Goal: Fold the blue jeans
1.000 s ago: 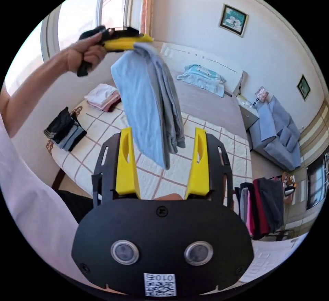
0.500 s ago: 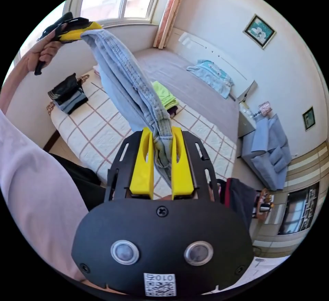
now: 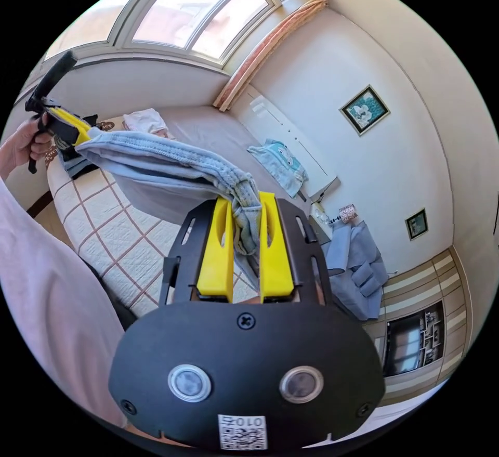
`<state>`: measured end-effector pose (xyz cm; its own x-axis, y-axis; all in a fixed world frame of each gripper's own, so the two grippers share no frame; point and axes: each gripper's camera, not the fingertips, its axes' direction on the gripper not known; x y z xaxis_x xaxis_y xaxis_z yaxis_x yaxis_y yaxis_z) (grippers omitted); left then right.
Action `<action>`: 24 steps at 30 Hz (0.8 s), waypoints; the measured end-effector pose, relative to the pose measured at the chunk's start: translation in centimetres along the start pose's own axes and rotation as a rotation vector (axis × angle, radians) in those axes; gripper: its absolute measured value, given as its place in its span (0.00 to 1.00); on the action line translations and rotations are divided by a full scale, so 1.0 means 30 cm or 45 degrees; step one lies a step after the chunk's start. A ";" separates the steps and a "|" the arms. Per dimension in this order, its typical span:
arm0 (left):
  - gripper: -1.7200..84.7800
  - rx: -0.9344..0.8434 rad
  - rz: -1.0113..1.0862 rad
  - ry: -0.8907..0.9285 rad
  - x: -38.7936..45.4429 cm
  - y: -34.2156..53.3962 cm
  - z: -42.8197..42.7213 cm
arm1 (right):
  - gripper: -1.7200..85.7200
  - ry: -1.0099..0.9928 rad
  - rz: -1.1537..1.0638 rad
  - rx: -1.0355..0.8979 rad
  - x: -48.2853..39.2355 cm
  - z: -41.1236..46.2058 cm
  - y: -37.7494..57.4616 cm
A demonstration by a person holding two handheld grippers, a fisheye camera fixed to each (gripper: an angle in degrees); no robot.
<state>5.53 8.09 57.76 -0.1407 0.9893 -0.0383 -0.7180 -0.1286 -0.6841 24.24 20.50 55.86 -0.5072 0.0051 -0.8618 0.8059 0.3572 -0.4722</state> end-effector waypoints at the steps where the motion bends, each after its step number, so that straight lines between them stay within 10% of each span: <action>1: 0.10 0.027 0.067 -0.060 0.047 -0.002 -0.006 | 0.10 -0.006 0.008 0.002 -0.006 -0.001 0.001; 11: 0.06 0.394 0.316 -0.266 0.232 0.178 0.075 | 0.10 0.163 0.139 0.074 -0.103 -0.115 0.025; 24: 0.19 0.013 0.676 -0.008 0.567 -0.038 0.673 | 0.10 0.023 -0.160 0.060 -0.389 -0.085 -0.043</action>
<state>-9.81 23.69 72.60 -0.4907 0.7876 -0.3727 -0.5534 -0.6121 -0.5649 28.32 22.36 67.00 -0.6104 -0.0200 -0.7918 0.7486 0.3119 -0.5850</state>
